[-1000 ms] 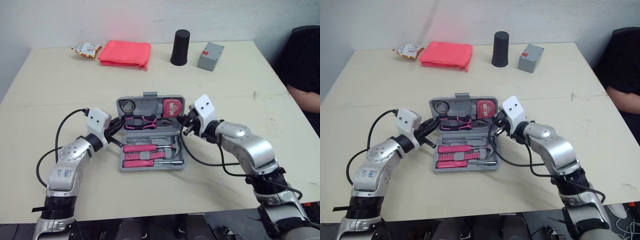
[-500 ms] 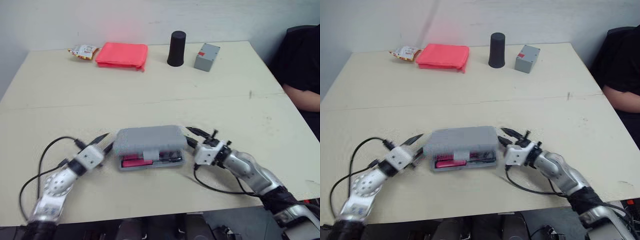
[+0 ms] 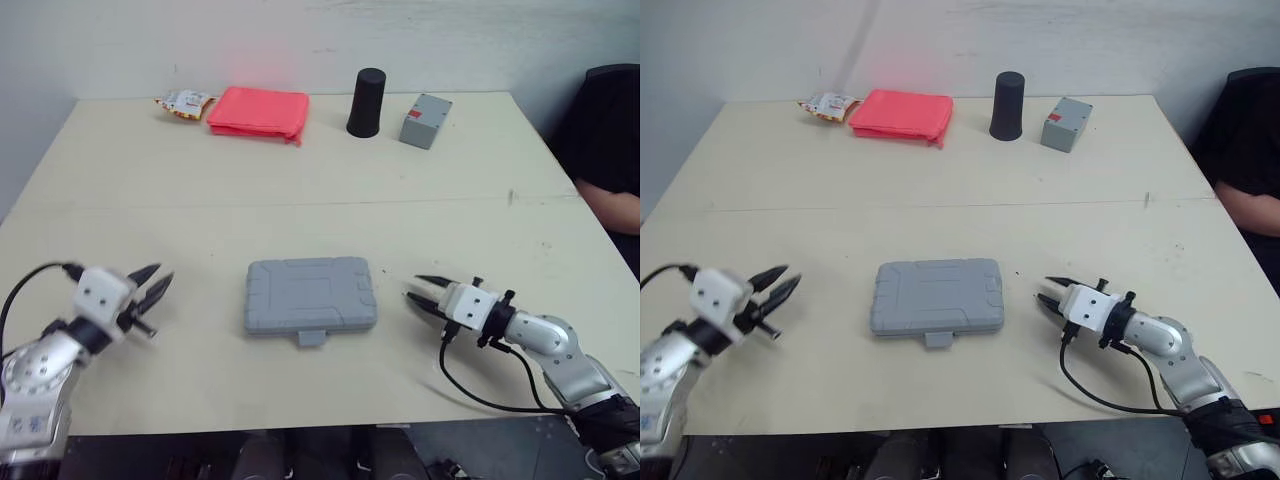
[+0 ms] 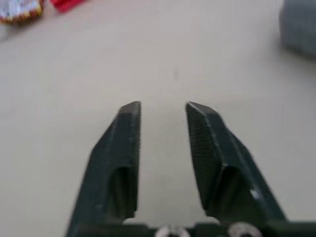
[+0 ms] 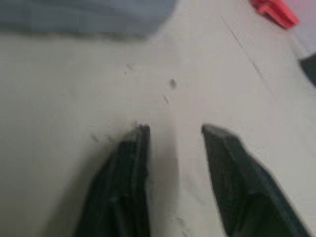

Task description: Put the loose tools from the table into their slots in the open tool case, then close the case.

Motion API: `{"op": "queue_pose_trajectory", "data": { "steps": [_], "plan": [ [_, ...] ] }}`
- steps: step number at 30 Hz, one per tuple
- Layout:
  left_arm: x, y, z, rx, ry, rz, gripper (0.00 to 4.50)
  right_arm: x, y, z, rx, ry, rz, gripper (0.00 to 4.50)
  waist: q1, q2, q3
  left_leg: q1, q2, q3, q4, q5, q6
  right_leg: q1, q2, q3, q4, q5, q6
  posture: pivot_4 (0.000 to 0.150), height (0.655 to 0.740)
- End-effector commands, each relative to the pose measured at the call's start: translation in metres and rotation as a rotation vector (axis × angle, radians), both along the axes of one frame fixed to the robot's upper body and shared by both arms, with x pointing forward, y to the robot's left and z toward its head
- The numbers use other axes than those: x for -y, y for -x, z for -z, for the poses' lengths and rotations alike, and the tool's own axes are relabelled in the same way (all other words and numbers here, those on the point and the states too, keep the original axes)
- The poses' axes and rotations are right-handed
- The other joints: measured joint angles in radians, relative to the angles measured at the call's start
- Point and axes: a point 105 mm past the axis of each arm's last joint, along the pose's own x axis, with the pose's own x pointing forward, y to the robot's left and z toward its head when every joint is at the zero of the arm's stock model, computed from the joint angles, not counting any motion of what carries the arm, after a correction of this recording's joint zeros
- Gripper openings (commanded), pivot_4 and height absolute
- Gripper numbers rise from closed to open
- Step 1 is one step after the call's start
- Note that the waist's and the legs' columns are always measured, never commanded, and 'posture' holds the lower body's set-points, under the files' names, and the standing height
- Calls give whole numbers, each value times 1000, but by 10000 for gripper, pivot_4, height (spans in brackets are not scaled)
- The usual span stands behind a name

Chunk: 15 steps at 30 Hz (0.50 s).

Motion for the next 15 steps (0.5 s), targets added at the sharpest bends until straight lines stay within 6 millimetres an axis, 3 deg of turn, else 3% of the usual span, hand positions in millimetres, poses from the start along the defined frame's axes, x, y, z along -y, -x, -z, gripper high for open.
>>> {"op": "queue_pose_trajectory", "data": {
  "steps": [1, 5, 8, 12, 15],
  "plan": [
    [25, -20, 5, -61, 18, 85, 0, -21, 27, 3, -203, 24, -185, 613, 5, 0, 0, 0, 0, 0, 0, 0, 0, 0, 0, 0, 1, 0, 0, 1500, 7400],
    [50, -50, 6, -66, 0, 193, 0, -34, 43, 11, -378, 67, -257, 613, 10, 0, 0, -1, -1, 1, 3, 0, 0, 0, 3, -5, 2, 0, 0, 1500, 7400],
    [62, -72, 18, -144, -24, 226, 0, -43, 41, 9, -375, 73, -273, 613, 14, -1, 0, -3, 0, 1, 8, -1, 1, 0, 5, -11, 1, 0, 0, 1500, 7400],
    [64, -86, 38, -223, -62, 255, 0, -49, 37, 13, -363, 88, -269, 613, 8, -1, 0, -3, -1, 2, 8, -2, 2, 0, 5, -11, 2, 0, 1, 1500, 7400],
    [75, -85, 42, -244, -28, 339, 0, -54, 22, 5, -339, 34, -221, 613, 9, -2, 0, -4, -1, 2, 9, -2, 2, 0, 6, -11, 2, 0, 1, 1500, 7400]
  ]
}}
